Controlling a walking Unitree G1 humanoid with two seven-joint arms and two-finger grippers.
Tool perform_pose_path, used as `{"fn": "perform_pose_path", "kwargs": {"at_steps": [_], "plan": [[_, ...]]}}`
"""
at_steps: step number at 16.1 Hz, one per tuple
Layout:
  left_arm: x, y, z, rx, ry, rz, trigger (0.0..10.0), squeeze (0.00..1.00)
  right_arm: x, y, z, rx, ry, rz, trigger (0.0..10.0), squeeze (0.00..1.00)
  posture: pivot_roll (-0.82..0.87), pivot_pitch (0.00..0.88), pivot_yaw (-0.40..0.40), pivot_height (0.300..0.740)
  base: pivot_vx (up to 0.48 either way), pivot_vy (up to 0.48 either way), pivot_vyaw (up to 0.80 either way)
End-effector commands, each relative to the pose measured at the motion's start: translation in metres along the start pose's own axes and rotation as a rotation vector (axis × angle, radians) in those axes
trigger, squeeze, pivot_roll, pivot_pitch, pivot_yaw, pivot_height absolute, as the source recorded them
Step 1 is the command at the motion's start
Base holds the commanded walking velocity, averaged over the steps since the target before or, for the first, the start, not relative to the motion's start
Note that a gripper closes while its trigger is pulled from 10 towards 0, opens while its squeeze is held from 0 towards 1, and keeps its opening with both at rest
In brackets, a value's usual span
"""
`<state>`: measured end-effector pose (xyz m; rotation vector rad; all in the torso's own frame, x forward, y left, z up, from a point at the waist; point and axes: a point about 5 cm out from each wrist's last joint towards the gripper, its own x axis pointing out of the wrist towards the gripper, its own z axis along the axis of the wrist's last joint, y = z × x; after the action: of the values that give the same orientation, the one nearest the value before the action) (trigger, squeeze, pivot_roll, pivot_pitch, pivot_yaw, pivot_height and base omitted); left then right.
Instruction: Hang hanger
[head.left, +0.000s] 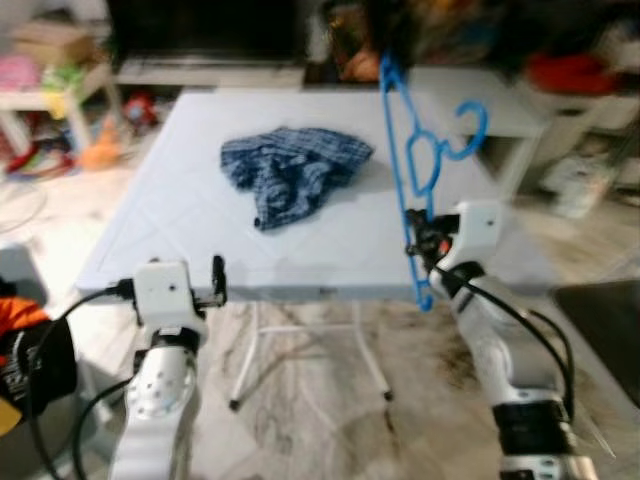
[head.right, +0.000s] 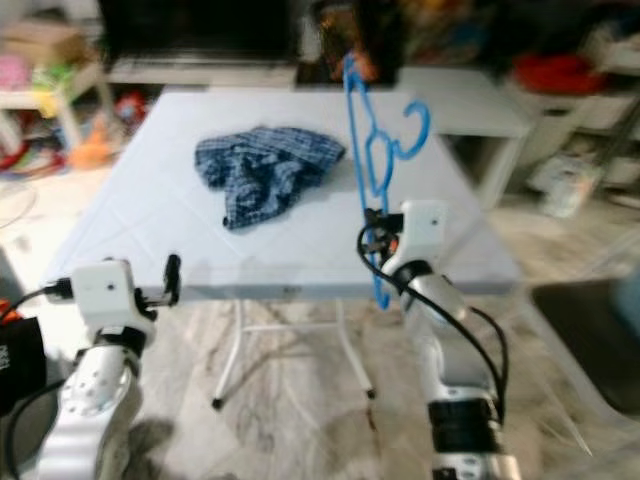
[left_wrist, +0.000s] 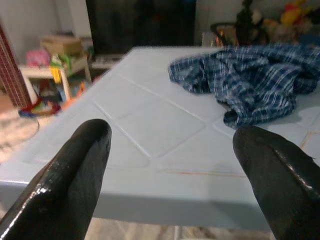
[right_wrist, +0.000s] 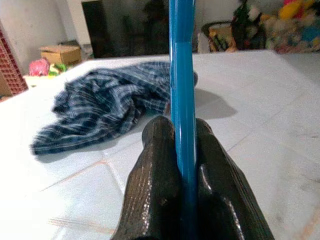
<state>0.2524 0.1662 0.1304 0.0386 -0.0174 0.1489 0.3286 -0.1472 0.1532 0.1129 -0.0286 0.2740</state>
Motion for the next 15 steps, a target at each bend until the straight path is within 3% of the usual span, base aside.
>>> {"fn": "perform_pose_path", "kwargs": {"at_steps": [1,10,15], "plan": [[0.000,-0.001,0.001,0.002,-0.003,0.006,10.0,0.00,0.001,0.000,0.006,-0.010,-0.021,0.005,10.0,0.00,-0.05,0.000,0.002,0.740,0.000,0.000,0.00],[0.000,-0.004,0.002,-0.027,-0.009,0.004,10.0,0.00,0.000,0.000,0.000,-0.008,0.008,0.005,10.0,0.00,-0.05,0.000,0.000,0.740,0.000,0.000,0.00],[-0.001,-0.004,0.001,-0.022,0.003,0.009,10.0,0.00,-0.002,0.001,-0.004,-0.007,0.022,0.005,10.0,0.00,-0.05,0.000,-0.002,0.740,-0.156,0.000,-0.56]]}}
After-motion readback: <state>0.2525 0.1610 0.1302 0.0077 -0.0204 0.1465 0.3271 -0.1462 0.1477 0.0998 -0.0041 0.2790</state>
